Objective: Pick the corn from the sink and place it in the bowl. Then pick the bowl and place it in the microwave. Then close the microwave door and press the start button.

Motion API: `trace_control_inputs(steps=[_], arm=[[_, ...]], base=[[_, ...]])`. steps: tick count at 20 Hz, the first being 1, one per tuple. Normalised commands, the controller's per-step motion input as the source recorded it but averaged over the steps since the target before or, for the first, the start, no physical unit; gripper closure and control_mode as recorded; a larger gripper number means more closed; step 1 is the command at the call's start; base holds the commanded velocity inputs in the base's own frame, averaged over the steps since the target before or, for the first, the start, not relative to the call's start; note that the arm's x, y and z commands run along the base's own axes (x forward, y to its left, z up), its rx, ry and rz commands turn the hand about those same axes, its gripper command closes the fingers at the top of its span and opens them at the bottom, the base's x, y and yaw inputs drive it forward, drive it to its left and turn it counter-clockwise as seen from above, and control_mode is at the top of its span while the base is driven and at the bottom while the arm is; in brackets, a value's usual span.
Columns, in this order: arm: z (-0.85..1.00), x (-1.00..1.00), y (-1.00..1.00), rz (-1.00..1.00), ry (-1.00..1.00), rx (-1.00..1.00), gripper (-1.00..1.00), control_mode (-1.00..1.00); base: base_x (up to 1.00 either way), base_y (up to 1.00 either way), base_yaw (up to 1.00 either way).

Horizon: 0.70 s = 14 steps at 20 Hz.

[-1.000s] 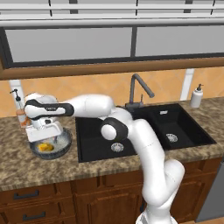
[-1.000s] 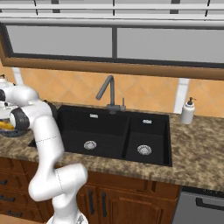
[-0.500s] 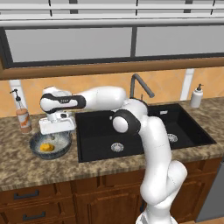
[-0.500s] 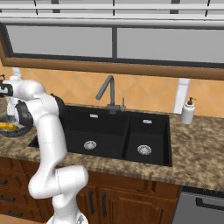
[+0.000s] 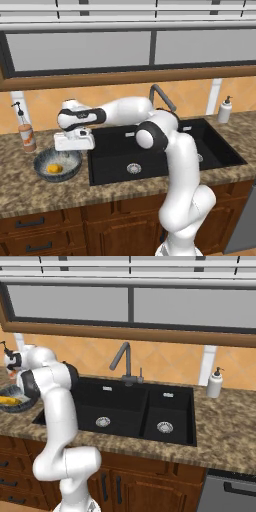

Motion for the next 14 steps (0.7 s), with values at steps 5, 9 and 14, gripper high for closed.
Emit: trace_control_inputs(steps=[5, 9, 14], arm=[[-0.28, 0.31, 0.15, 0.01, -0.01, 0.00, -1.00, -1.00], [-0.26, 0.04, 0.00, 0.02, -0.06, 0.01, -1.00, -1.00], [-0.24, 0.00, 0.00, 0.01, -0.07, 0.00, -1.00, -1.00]], base=[[0.00, 0.00, 0.00], [0.00, 0.00, 0.00], [0.00, 0.00, 0.00]])
